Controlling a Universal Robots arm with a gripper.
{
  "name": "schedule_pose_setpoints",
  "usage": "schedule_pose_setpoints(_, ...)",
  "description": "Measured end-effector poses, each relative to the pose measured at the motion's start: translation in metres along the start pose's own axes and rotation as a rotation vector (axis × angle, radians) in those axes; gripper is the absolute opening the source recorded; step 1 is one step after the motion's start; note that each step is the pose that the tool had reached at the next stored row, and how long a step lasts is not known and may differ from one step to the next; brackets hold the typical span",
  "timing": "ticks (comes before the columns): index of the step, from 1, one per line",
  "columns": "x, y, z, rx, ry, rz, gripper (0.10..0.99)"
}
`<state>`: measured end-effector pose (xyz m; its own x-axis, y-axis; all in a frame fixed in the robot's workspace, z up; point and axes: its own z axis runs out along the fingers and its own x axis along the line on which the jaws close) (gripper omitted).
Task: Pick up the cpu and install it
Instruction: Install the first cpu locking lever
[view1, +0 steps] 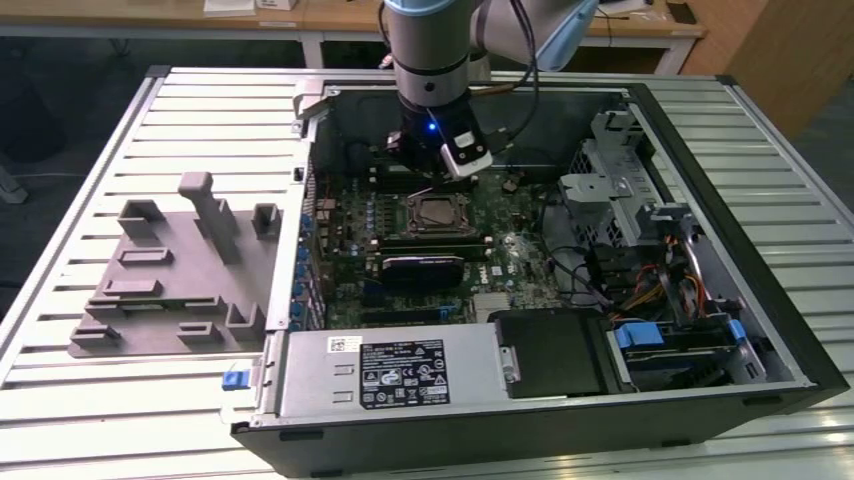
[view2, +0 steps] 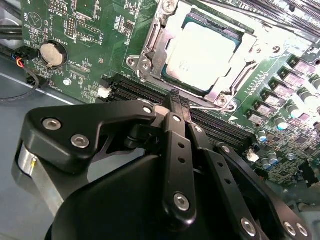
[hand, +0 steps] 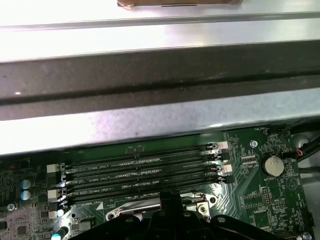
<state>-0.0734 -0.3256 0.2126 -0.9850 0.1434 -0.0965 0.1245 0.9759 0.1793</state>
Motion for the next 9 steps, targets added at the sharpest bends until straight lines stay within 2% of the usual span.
schedule_pose_setpoints(9, 0.0005, 0.0022, 0.0019, 0.000, 0.0000, 0.000, 0.106)
